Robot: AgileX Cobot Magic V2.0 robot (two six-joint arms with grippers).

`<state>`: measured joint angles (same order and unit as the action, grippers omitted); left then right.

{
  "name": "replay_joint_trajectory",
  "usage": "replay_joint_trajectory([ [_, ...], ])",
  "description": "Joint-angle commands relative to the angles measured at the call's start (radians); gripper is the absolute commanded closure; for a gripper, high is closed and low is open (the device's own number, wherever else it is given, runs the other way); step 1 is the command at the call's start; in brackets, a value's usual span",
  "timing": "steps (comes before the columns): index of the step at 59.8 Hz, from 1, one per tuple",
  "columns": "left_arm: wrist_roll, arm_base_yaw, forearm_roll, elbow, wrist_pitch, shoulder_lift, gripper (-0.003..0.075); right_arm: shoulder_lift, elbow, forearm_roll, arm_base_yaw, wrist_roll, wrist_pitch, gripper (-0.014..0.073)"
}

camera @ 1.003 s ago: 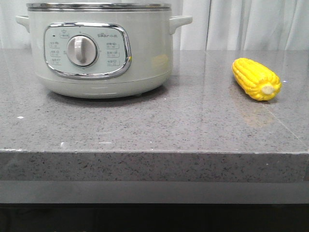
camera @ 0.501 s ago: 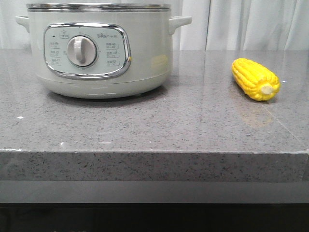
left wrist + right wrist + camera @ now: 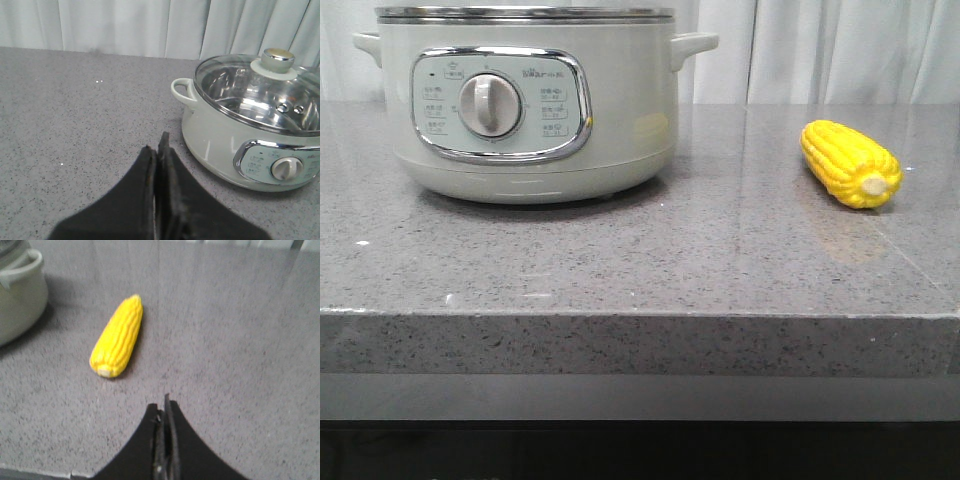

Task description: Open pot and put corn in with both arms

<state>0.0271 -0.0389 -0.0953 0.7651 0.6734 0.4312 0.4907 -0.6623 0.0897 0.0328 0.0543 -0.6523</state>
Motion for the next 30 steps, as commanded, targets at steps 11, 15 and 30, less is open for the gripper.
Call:
replay_joint_trajectory([
  [11, -0.003, 0.0, -0.006, 0.014, -0.083, 0.021, 0.0662, 0.032, -0.024, 0.001, -0.005, 0.004, 0.085, 0.0462],
  [15, -0.003, 0.0, -0.006, 0.014, -0.09, 0.021, 0.0524, 0.032, -0.024, 0.001, -0.005, 0.004, 0.085, 0.0274],
  [30, -0.001, 0.0, -0.008, 0.014, -0.111, 0.022, 0.0176, 0.058, -0.041, 0.012, -0.005, 0.005, 0.083, -0.0029],
])
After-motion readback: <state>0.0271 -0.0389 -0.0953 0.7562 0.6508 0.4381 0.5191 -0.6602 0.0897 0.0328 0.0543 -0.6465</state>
